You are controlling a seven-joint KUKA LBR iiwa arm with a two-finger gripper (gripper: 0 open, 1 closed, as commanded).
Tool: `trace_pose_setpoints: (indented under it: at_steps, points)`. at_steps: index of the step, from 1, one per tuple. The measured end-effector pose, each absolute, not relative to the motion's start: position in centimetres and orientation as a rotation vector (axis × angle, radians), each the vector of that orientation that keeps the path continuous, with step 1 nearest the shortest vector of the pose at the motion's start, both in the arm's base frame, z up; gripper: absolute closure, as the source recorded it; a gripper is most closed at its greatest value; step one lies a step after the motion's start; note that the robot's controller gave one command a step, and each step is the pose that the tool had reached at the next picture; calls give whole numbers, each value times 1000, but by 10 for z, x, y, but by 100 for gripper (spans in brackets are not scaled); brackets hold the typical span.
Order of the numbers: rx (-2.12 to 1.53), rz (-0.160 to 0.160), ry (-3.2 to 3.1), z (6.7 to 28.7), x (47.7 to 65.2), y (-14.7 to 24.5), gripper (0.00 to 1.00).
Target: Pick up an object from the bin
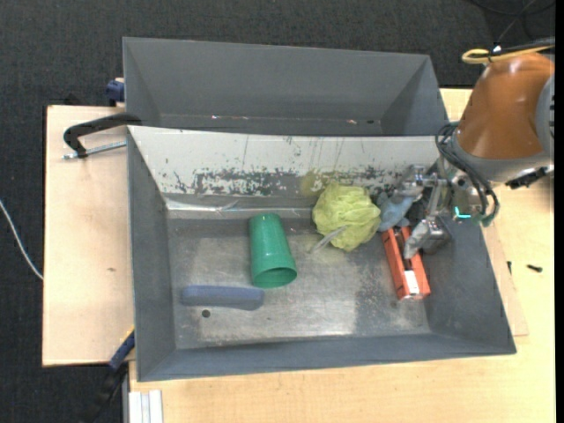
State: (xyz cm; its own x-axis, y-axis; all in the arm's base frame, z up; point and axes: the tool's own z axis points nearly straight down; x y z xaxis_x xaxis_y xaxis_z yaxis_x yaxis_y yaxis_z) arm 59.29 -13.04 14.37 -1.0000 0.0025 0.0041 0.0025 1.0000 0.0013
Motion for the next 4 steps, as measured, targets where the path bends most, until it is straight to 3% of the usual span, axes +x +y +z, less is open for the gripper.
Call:
trace_pose_setpoints:
  at_steps: [1, 3, 4]
  points:
    - [-1, 0, -3144, 148, 595, -130, 0]
    - [-318, -18, -3153, 92, 578, -142, 0]
    - [-320, -13, -3151, 96, 579, -140, 0]
